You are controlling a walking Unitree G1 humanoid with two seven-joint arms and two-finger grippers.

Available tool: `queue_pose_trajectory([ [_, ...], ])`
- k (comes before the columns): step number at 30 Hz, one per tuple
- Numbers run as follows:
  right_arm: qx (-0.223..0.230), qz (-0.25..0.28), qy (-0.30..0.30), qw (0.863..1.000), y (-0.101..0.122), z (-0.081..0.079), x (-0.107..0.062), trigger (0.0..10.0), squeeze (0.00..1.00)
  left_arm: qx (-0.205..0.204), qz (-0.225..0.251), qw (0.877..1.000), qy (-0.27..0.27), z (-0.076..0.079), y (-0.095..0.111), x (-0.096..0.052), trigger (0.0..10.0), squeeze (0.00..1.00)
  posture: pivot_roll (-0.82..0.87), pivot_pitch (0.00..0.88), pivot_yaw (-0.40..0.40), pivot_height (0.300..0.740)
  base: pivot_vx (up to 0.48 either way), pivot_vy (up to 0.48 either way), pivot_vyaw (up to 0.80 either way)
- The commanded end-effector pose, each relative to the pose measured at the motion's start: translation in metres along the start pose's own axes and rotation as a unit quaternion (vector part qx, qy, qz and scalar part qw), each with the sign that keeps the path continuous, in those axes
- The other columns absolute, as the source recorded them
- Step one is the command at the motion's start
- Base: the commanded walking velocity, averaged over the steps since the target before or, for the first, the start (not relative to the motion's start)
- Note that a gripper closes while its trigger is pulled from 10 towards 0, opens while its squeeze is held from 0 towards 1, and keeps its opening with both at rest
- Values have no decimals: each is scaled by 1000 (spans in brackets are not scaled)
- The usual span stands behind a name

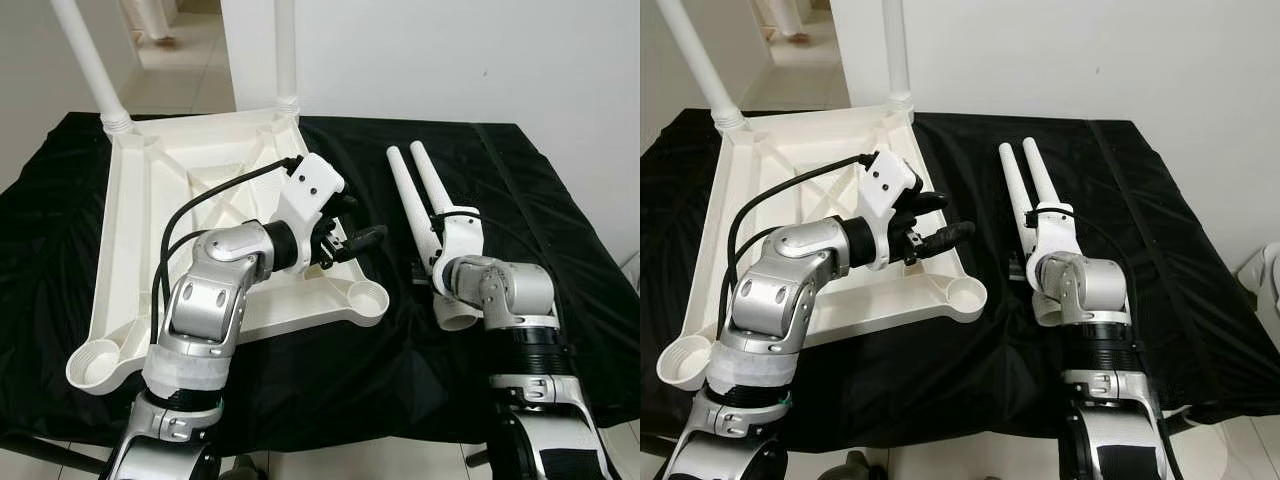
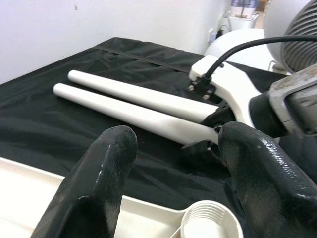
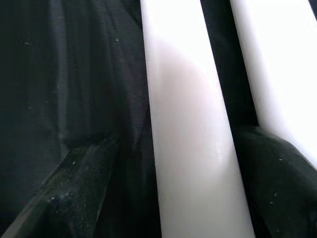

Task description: Building children table

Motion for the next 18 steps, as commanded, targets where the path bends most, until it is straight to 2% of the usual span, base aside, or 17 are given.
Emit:
queue_pose_trajectory([
  [1,-2,-65,10,998,-24,-1,9,10000,0,2,8,994,107,-14,2,2,10000,0,45,55,-1,740,0,0,0],
  [7,-21,-115,53,992,-40,-9,13,9961,0,6,15,994,108,-14,6,6,10000,0,47,57,-2,740,0,0,0],
  [8,-23,-120,61,991,-42,-12,13,0,0,6,16,994,109,-14,7,6,10000,0,48,57,-3,740,0,0,0],
  [13,-28,-129,80,988,-42,-16,13,0,0,7,18,993,113,-15,8,6,10000,0,52,57,-7,740,0,0,0],
  [18,-24,-118,97,988,-33,-20,13,0,0,7,20,993,118,-17,9,6,10000,0,55,55,-10,740,0,0,0],
])
Point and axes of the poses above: a point about 5 cm out from each wrist's last joint towards the gripper, its own x axis pointing out of the wrist towards the gripper, its own y axis along the axis of the wrist's last joint, z = x × y, the point moved 1 cm from there along x, pointing out of the wrist towards the gripper, and after that the axes turned 5 degrees about -x, right-handed, at the moved point
